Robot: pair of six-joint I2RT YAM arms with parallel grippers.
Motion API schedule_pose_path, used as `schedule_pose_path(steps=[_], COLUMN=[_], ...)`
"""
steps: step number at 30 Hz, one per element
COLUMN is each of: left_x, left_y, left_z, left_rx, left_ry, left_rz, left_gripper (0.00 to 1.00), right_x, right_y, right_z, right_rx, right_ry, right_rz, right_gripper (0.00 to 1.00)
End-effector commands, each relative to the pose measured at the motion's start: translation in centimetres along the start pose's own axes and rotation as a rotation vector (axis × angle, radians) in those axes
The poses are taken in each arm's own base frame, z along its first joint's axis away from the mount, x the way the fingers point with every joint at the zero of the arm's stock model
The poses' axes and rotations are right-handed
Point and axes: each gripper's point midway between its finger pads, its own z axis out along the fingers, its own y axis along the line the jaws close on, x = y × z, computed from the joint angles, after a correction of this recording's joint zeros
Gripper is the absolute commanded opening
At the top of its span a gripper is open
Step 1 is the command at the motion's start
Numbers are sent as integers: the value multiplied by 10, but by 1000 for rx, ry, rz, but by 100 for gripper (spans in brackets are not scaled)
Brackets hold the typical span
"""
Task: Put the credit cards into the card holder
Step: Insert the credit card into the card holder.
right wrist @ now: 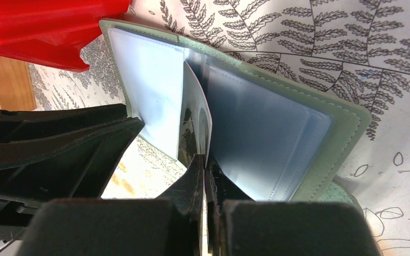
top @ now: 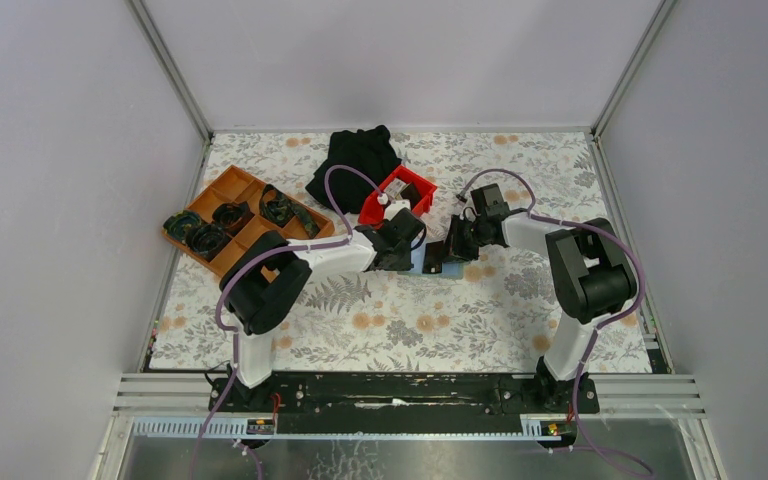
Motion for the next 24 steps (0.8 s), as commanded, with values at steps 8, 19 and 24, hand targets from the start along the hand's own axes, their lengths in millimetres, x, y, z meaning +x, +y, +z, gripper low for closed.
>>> schedule_pose_path(steps=[8, 19, 24], left_x=[77, 86, 85], left_y=[39, 40, 37], left_z=[16, 12, 11], left_rx=[-119, -127, -119], left_ry=[212, 225, 222], left_rz=[91, 104, 102], left_gripper=[24, 22, 22], right_x=[48, 51, 53], right_y=[-19, -21, -18], right_z=[24, 28, 32], right_rx=[36, 39, 46], right_ry=[148, 169, 187], right_rz=[17, 23, 10], right_gripper=[0, 0, 0])
